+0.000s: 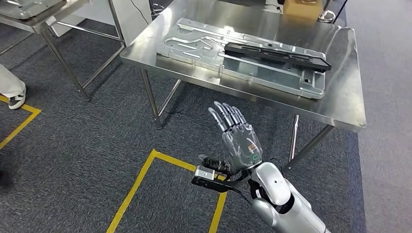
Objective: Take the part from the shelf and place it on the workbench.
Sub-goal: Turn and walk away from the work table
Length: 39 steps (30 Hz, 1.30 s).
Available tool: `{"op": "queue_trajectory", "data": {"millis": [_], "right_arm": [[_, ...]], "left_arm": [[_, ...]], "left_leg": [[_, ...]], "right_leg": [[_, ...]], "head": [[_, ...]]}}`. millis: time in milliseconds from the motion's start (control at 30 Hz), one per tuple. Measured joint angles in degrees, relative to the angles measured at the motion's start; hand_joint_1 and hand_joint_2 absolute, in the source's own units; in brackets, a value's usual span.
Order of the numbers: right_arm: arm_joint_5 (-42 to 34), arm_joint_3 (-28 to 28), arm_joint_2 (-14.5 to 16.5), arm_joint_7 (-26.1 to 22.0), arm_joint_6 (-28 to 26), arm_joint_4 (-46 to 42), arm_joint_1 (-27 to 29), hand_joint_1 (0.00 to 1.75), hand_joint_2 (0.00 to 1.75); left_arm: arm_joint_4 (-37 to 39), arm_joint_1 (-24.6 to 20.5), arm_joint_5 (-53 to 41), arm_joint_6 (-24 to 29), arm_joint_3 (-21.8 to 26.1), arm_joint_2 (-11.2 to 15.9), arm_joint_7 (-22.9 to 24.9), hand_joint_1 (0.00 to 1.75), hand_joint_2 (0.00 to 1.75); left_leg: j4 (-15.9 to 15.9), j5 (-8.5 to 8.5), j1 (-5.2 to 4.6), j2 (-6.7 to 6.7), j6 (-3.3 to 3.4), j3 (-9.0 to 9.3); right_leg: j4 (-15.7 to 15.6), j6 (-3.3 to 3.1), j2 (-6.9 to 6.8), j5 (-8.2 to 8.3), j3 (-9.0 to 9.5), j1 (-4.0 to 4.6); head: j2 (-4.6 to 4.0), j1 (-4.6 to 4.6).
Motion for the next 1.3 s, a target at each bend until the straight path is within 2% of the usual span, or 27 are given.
{"op": "queue_trajectory", "data": {"millis": [33,67,100,167,233,267,300,367,433,500,533,567,600,633,667,733,800,867,933,1000,1033,1067,1100,1133,1167,1233,1300], "right_arm": [[0.0,0.0,-0.01,0.0,0.01,0.15,0.25,0.0,0.0],[0.01,0.0,-0.01,0.0,0.01,0.29,0.46,0.0,0.0],[0.04,0.0,-0.01,0.0,0.0,0.4,0.59,0.0,0.0],[0.17,-0.03,-0.01,0.04,-0.02,0.57,0.65,0.0,0.0],[0.33,-0.08,-0.03,0.11,-0.07,0.72,0.73,0.0,0.0],[0.42,-0.08,-0.04,0.15,-0.12,0.79,0.81,0.0,0.0],[0.49,-0.08,-0.05,0.16,-0.2,0.83,0.9,0.0,0.0],[0.67,-0.07,-0.04,0.2,-0.46,0.85,1.0,0.0,0.0],[0.87,-0.08,-0.01,0.27,-0.81,0.89,1.14,0.0,0.0],[1.08,-0.09,-0.02,0.35,-1.04,1.01,1.61,0.0,0.0],[1.14,-0.09,-0.04,0.38,-1.09,1.09,1.95,0.0,0.0],[1.18,-0.09,-0.07,0.4,-1.11,1.16,2.31,0.0,0.0],[1.21,-0.12,-0.09,0.43,-1.14,1.22,2.62,0.0,0.0],[1.26,-0.19,-0.09,0.44,-1.18,1.23,2.85,0.0,0.0],[1.29,-0.28,-0.09,0.44,-1.23,1.23,2.99,0.0,0.0],[1.43,-0.57,-0.11,0.39,-1.37,1.22,3.2,0.0,0.0],[1.69,-0.83,-0.15,0.21,-1.59,1.21,3.49,0.0,0.0],[2.13,-0.92,-0.15,0.03,-1.79,1.21,3.76,0.0,0.0],[2.78,-0.91,0.07,-0.01,-1.87,1.26,3.84,0.0,0.0],[3.5,-0.87,0.75,0.11,-1.78,1.66,3.8,0.0,0.0],[3.8,-0.8,1.28,0.21,-1.62,2.04,3.77,0.0,0.0],[4.0,-0.69,1.84,0.34,-1.39,2.5,3.69,0.0,0.0],[4.19,-0.57,2.47,0.5,-1.15,3.01,3.51,0.0,0.0],[4.36,-0.43,3.23,0.72,-0.97,3.58,3.18,0.0,0.0],[4.5,-0.31,4.03,0.95,-0.88,4.16,2.73,0.0,0.0],[4.61,-0.05,5.45,1.29,-0.97,5.31,1.9,0.0,0.0],[4.34,0.22,6.53,1.37,-1.16,6.48,1.58,0.0,0.0]], "left_arm": [[0.0,-0.04,0.0,0.0,0.0,0.01,0.0,0.0,0.0],[0.0,-0.03,0.0,0.0,0.0,0.01,0.0,0.0,0.0],[0.0,0.02,-0.01,0.0,0.0,0.01,0.0,0.0,0.0],[0.0,0.1,-0.02,0.0,0.0,0.01,-0.02,0.0,0.0],[0.0,0.02,-0.07,-0.02,0.0,-0.1,-0.09,0.0,0.0],[0.0,-0.01,-0.11,-0.03,0.0,-0.16,-0.13,0.0,0.0],[0.0,0.0,-0.16,-0.04,0.0,-0.21,-0.16,0.0,0.0],[0.0,0.18,-0.26,-0.04,0.0,-0.17,-0.17,0.0,0.0],[0.01,0.34,-0.36,-0.05,0.0,-0.15,-0.17,0.0,0.0],[0.02,0.25,-0.39,-0.04,0.0,-0.11,-0.17,0.0,0.0],[0.02,0.19,-0.42,-0.03,0.0,-0.08,-0.18,0.0,0.0],[0.02,0.15,-0.46,-0.03,0.0,-0.05,-0.19,0.0,0.0],[0.02,0.2,-0.51,-0.03,0.0,-0.03,-0.2,0.0,0.0],[0.02,0.27,-0.56,-0.04,0.0,-0.02,-0.21,0.0,0.0],[0.02,0.33,-0.59,-0.04,0.0,-0.01,-0.23,0.0,0.0],[0.02,0.23,-0.65,-0.04,-0.01,0.01,-0.35,0.0,0.0],[0.02,0.14,-0.72,-0.05,-0.03,0.01,-0.52,0.0,0.0],[0.02,0.32,-0.73,-0.06,-0.03,0.01,-0.61,0.0,0.0],[0.02,0.43,-0.55,-0.1,-0.02,0.03,-0.6,0.0,0.0],[0.01,0.29,-0.21,-0.23,-0.02,0.08,-0.59,0.0,0.0],[0.0,0.22,-0.05,-0.35,-0.01,0.14,-0.59,0.0,0.0],[0.0,0.16,0.12,-0.44,0.01,0.22,-0.59,0.0,0.0],[0.0,0.16,0.28,-0.52,0.03,0.31,-0.57,0.0,0.0],[0.0,0.17,0.44,-0.59,0.05,0.37,-0.53,0.0,0.0],[0.0,0.18,0.6,-0.61,0.08,0.41,-0.45,0.0,0.0],[0.01,0.13,0.98,-0.6,0.13,0.39,-0.25,0.0,0.0],[0.02,0.06,1.55,-0.54,0.31,0.35,-0.15,0.0,0.0]], "left_leg": [[0.02,0.14,-0.02,-0.71,0.11,-0.21],[0.03,0.25,-0.05,-1.45,0.13,-0.35],[0.06,0.35,-0.06,-2.21,0.09,-0.42],[0.1,0.51,-0.07,-3.72,-0.08,-0.4],[0.18,0.75,-0.09,-5.04,-0.53,-0.62],[0.19,0.94,0.02,-5.59,-0.87,-0.88],[0.12,1.17,0.14,-6.16,-1.26,-1.14],[-0.18,1.53,0.33,-6.97,-2.01,-1.46],[1.62,0.12,0.16,-5.05,-2.51,-2.36],[8.01,-3.49,0.12,-1.9,-2.91,-5.22],[11.8,-5.11,0.21,-1.11,-3.14,-6.94],[14.46,-5.91,0.26,-0.71,-3.35,-8.09],[15.06,-5.64,0.32,-0.48,-3.5,-8.19],[13.3,-4.37,0.36,-0.2,-3.56,-7.08],[9.68,-2.56,0.38,0.41,-3.52,-4.97],[2.48,-0.41,0.05,2.38,-3.06,-0.92],[0.02,-0.3,-0.3,2.94,-2.34,0.25],[-0.17,-0.04,-0.24,1.7,-1.58,0.08],[-0.52,0.3,-0.05,0.69,-0.84,0.07],[-0.68,0.56,0.05,-0.35,-0.39,-0.09],[-0.67,0.63,0.02,-0.95,-0.28,-0.2],[-0.65,0.67,-0.02,-1.64,-0.24,-0.28],[-0.6,0.71,-0.05,-2.37,-0.23,-0.31],[-0.51,0.73,-0.08,-3.13,-0.25,-0.31],[-0.39,0.74,-0.09,-3.89,-0.29,-0.3],[-0.12,0.8,-0.07,-5.32,-0.56,-0.45],[-0.07,1.06,0.12,-6.64,-1.23,-0.95]], "right_leg": [[3.48,0.1,0.49,-1.29,-1.73,-0.14],[5.52,0.14,0.66,-1.56,-2.8,-0.24],[5.46,0.1,0.75,-0.62,-2.87,-0.3],[-0.72,-0.38,1.88,3.82,-0.13,-0.3],[-7.61,-1.1,4.34,6.83,2.88,-0.27],[-9.29,-1.33,5.14,7.19,3.51,-0.21],[-9.84,-1.43,5.24,7.01,3.65,-0.13],[-10.69,-1.62,4.05,7.37,3.87,-0.21],[-11.81,-2.03,2.64,8.0,4.33,-0.55],[-12.22,-2.3,1.1,8.25,4.48,-0.61],[-12.15,-2.33,0.27,8.24,4.41,-0.55],[-12.03,-2.32,-0.55,8.17,4.33,-0.52],[-11.89,-2.28,-1.33,8.07,4.28,-0.5],[-11.71,-2.19,-2.07,7.92,4.27,-0.5],[-11.48,-2.04,-2.72,7.7,4.3,-0.5],[-10.96,-1.54,-3.88,7.17,4.33,-0.23],[-10.69,-1.05,-4.88,6.85,4.36,0.18],[-10.66,-0.59,-5.5,6.65,4.49,0.18],[-8.79,-0.05,-3.53,4.98,3.83,-0.14],[-2.4,0.28,-0.49,1.21,0.95,-0.39],[1.61,0.32,0.25,-0.55,-0.98,-0.42],[4.68,0.31,0.53,-1.44,-2.52,-0.43],[5.89,0.23,0.65,-1.14,-3.22,-0.42],[4.75,0.06,0.84,0.34,-2.85,-0.42],[1.59,-0.21,1.37,2.65,-1.5,-0.41],[-5.92,-0.92,4.15,6.38,1.71,-0.49],[-9.41,-1.32,5.97,7.17,3.13,-0.46]], "head": [[0.0,-0.01],[0.0,-0.01],[0.0,-0.01],[0.0,-0.01],[0.0,0.0],[0.0,0.01],[0.0,0.04],[0.0,0.05],[0.0,0.01],[0.0,-0.05],[0.0,-0.05],[0.0,-0.06],[0.0,-0.05],[0.0,-0.05],[0.0,-0.05],[0.0,-0.02],[0.0,0.04],[0.0,0.06],[0.0,0.07],[0.0,0.09],[0.0,0.08],[0.0,0.08],[0.0,0.07],[0.0,0.07],[0.0,0.08],[0.0,0.07],[0.0,0.07]]}}
